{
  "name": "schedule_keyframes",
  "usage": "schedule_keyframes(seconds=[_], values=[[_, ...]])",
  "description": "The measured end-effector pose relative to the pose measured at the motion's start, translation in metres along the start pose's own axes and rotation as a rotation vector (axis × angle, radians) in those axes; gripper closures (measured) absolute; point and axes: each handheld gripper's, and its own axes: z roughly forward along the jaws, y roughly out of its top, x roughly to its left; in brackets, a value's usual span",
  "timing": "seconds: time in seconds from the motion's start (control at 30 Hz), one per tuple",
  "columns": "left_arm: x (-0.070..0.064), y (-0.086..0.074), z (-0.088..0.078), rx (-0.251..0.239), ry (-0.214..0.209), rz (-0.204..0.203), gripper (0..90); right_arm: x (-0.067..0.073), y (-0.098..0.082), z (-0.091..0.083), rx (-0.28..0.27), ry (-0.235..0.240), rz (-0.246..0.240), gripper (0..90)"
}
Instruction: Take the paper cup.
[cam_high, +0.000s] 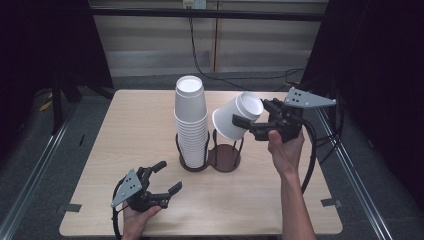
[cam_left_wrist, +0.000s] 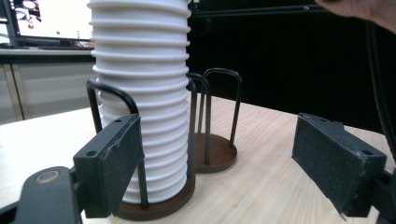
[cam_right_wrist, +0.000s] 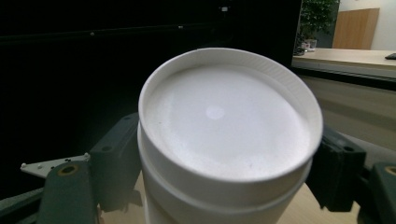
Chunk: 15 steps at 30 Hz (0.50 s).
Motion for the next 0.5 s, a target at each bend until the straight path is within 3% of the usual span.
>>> schedule_keyframes(seconds=[0.2,0.5], values=[[-0.002,0.009,0.003,0.005,-0.024,0.038,16.3,0.004,-0.011,0.001,0.018,0.005,-0.002,22.4],[-0.006,0.016,0.006,0.007,-0.047,0.04,16.6,0.016,-0.025,0.002,0.023,0.025,-0.01,22.4]])
